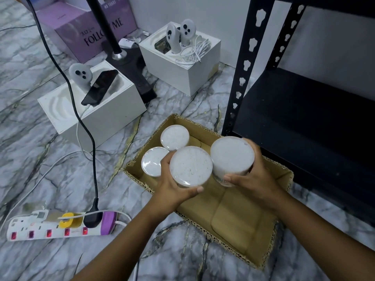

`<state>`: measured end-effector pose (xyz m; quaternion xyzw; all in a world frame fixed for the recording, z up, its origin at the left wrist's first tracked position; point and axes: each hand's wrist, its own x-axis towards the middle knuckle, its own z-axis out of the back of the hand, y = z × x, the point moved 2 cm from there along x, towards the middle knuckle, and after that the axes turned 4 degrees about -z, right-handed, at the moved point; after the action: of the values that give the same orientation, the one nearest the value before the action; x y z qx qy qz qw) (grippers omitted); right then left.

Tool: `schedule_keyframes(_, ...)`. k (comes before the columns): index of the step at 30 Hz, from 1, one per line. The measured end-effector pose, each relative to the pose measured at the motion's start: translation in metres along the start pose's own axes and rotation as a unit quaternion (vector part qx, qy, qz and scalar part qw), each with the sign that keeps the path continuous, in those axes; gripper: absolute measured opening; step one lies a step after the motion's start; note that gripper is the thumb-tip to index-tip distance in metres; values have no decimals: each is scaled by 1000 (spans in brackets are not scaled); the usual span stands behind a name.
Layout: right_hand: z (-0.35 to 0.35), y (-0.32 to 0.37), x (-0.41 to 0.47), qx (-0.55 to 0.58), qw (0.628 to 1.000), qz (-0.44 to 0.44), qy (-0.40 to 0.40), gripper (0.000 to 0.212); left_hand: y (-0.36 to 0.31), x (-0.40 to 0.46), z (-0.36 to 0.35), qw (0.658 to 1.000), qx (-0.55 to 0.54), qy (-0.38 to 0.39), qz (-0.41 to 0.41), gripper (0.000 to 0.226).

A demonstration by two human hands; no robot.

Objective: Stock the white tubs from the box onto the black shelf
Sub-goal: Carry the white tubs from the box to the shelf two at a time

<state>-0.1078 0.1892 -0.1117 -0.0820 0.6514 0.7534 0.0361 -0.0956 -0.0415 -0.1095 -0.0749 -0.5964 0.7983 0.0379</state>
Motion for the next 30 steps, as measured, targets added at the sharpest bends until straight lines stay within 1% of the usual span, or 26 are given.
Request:
schedule_keyframes(4,-1,5,-6,9,1000,25,13,92,-4,-9,-4,999,-38,-12,17,96)
schedule_keyframes(7,0,9,-9,12,999,34,14,92,-7,-11,-3,998,-61,13,12,100)
schedule_keyframes(10,1,13,-11,17,999,45,9,93,-13,-13,-3,996,-68,49,4,96)
schedule_keyframes(12,2,17,-13,14,998,57,0,93,-15,-13,-2,996,-73,52,5,99)
schedule_keyframes(15,2,19,-16,16,998,64,-8,94,-17,-12,1,997,-73,27,16,112)
schedule_keyframes(16,3,19,-17,13,998,64,-9,99,-18,-12,2,998,-63,15,12,112)
schedule_keyframes(18,3,22,-18,9,998,62,-11,107,-18,-10,3,999,-50,-12,4,100)
schedule_keyframes(20,3,25,-19,12,998,68,-12,103,-19,-9,4,999,-42,-34,3,92)
schedule_keyframes(23,1,29,-20,8,997,80,-12,90,-20,-8,4,998,-34,-44,-7,94)
schedule_keyframes(30,-1,29,-21,4,996,90,-12,94,-28,-6,4,998,-28,-54,-9,92)
